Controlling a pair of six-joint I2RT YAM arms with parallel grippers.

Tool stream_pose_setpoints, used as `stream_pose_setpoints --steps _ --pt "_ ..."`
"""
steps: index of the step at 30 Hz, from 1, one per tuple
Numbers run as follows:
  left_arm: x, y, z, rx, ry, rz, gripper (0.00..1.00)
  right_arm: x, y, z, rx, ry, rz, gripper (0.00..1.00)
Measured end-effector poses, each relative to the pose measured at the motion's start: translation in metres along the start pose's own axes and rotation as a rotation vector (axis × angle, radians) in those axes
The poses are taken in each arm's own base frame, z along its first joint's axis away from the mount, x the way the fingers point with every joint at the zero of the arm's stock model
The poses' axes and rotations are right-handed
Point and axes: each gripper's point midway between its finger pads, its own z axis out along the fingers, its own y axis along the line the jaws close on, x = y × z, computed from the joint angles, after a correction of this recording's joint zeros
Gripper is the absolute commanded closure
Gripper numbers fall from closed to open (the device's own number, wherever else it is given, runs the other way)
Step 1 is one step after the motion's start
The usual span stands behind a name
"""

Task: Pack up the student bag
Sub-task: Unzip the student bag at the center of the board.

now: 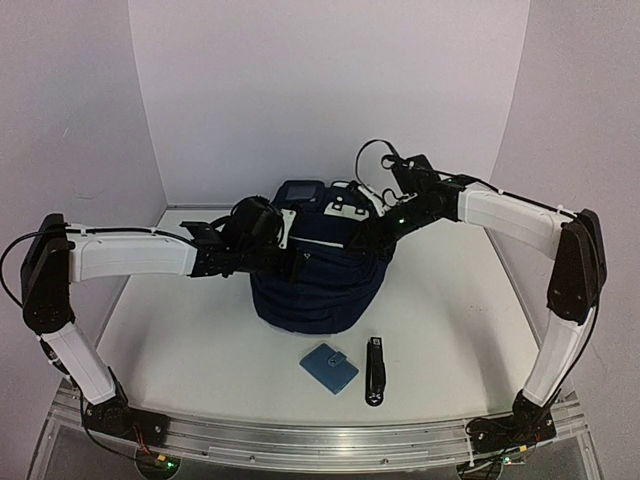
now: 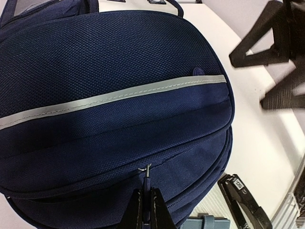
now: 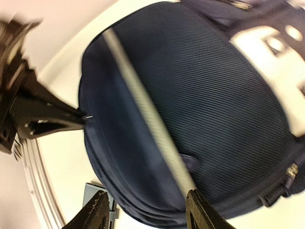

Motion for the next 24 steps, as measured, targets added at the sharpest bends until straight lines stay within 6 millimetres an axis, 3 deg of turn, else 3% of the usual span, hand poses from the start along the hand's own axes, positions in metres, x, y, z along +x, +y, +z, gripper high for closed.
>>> stream_pose_setpoints --steps 6,12,17,20,24 --pt "0.001 -0.001 0.002 0.043 0.005 -0.048 1.0 0.005 0.024 0.02 0.068 0.053 -0.207 0.47" --pt "0.001 -0.001 0.001 0.071 0.003 -0.078 1.0 0.015 0.019 0.035 0.144 0.107 -0.308 0.49" --pt "0.002 -0.001 -0.001 0.083 0.0 -0.092 1.0 0.018 0.008 0.044 0.231 0.137 -0.35 0.69" --pt "0.001 0.0 -0.002 0.088 -0.004 -0.097 1.0 0.017 0.003 0.045 0.282 0.139 -0.362 0.96" --pt "-0.001 0.006 -0.004 0.078 -0.02 -0.104 1.0 0.017 0.002 0.047 0.323 0.138 -0.377 1.0"
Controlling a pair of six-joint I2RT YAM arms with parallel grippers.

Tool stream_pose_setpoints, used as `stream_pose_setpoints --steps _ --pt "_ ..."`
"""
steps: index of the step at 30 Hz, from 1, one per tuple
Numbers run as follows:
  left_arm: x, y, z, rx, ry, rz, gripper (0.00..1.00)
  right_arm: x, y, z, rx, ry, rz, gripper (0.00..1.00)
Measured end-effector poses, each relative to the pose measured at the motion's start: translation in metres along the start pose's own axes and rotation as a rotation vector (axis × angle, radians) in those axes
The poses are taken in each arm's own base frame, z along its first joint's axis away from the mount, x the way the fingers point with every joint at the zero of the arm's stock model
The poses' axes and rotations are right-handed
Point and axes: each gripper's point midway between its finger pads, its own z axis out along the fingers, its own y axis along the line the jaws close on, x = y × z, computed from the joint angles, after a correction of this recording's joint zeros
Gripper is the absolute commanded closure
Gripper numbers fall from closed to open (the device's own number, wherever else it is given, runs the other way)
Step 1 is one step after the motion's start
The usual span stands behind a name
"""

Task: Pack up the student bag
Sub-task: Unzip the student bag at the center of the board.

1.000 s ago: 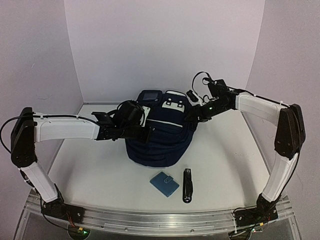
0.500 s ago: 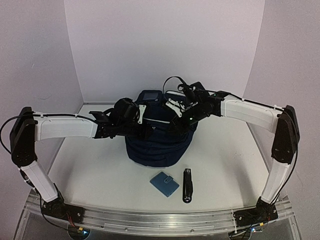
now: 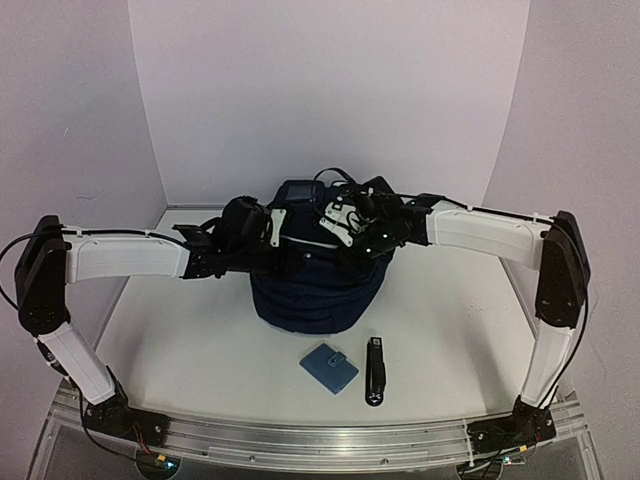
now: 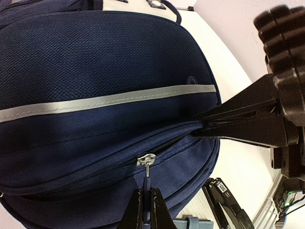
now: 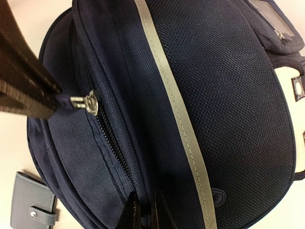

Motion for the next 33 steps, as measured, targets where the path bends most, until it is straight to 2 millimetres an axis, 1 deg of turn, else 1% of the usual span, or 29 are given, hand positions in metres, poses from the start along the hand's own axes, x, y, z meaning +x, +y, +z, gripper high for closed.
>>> stream_pose_setpoints --steps 4,11,15,17,20,23,27,30,33 --pt "0.0 0.014 -0.01 -0.04 -0.015 -0.009 1.0 0.001 -0.001 -0.002 0.026 -0.011 -0.006 1.0" --pt "-0.008 0.056 -0.036 -0.147 -0.055 -0.049 1.0 0.001 -0.01 -0.018 0.093 -0.038 -0.018 1.0" --pt "-0.013 0.082 -0.042 -0.194 -0.066 -0.079 1.0 0.003 -0.01 -0.024 0.104 -0.047 -0.032 1.0" --pt "-0.016 0.087 -0.043 -0.188 -0.073 -0.087 1.0 0.002 -0.01 -0.025 0.106 -0.057 -0.043 1.0" --pt "-0.021 0.091 -0.042 -0.168 -0.078 -0.091 1.0 0.002 -0.009 -0.027 0.108 -0.069 -0.054 1.0" --pt "-0.024 0.1 -0.038 -0.156 -0.08 -0.093 1.0 0.001 -0.009 -0.029 0.109 -0.08 -0.061 1.0" --pt "-0.033 0.112 -0.027 -0.14 -0.075 -0.097 1.0 -0.001 -0.007 -0.03 0.098 -0.089 -0.067 1.0" --pt "-0.042 0.118 -0.018 -0.118 -0.081 -0.09 1.0 -0.001 -0.007 -0.03 0.087 -0.092 -0.065 1.0" --pt "-0.046 0.122 -0.009 -0.079 -0.071 -0.063 1.0 -0.003 -0.007 -0.031 0.072 -0.098 -0.056 1.0"
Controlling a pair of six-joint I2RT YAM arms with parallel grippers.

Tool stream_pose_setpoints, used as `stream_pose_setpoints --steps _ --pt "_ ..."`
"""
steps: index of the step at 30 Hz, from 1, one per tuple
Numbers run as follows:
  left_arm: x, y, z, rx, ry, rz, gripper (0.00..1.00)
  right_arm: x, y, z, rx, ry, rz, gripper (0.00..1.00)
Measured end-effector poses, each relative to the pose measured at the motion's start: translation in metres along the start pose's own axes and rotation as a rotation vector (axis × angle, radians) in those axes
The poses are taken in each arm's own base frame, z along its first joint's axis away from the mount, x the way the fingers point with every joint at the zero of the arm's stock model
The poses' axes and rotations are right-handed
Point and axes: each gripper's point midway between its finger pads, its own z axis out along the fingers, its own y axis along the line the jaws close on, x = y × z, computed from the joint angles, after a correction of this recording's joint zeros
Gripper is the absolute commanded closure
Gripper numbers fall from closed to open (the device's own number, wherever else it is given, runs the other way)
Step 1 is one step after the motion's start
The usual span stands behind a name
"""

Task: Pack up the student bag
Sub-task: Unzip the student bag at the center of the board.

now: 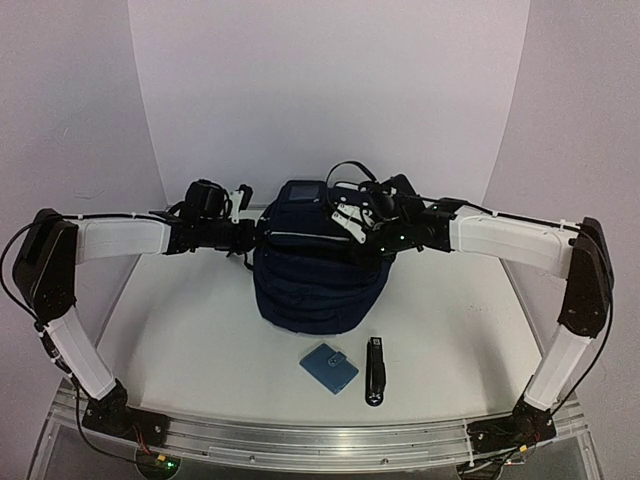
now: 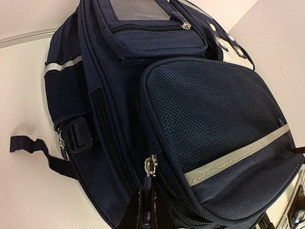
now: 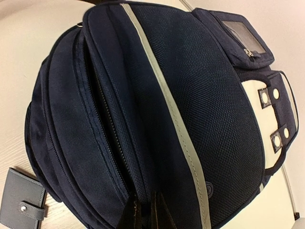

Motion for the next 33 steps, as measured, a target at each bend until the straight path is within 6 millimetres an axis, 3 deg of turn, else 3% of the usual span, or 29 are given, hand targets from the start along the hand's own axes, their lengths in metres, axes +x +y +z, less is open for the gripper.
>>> stream_pose_setpoints --steps 5,10,13,14,16,18,21,26,29,33 --pt "-0.012 0.005 0.013 0.048 -0.002 0.035 0.98 -0.008 -0.002 -0.003 -0.016 -0.014 0.017 1.0" --pt "-0.027 0.011 0.015 0.056 -0.025 0.027 0.64 -0.013 -0.002 0.0 -0.035 -0.009 0.052 1.0" --pt "-0.035 0.034 0.011 -0.01 -0.049 -0.012 0.48 -0.012 0.0 0.003 -0.057 0.014 0.081 0.97" --pt "-0.038 0.041 0.008 -0.03 -0.058 -0.026 0.43 -0.012 0.001 0.005 -0.066 0.021 0.092 0.91" --pt "-0.041 0.049 -0.003 -0.055 -0.071 -0.039 0.35 -0.013 0.004 0.009 -0.086 0.034 0.117 0.67" --pt "-0.041 0.045 -0.021 -0.059 -0.086 -0.052 0.26 -0.013 0.006 0.012 -0.109 0.042 0.144 0.49" --pt "-0.04 0.019 -0.053 -0.025 -0.107 -0.029 0.19 -0.011 0.01 0.01 -0.145 0.05 0.184 0.32" --pt "-0.024 -0.045 -0.09 0.075 -0.117 0.071 0.14 -0.003 0.01 -0.01 -0.196 0.057 0.239 0.17" --pt "0.005 -0.089 -0.091 0.169 -0.045 0.163 0.12 0.008 0.007 -0.04 -0.208 0.064 0.269 0.1" --pt "0.072 -0.138 -0.073 0.295 0.178 0.33 0.1 0.024 -0.02 -0.076 -0.245 0.04 0.398 0.07"
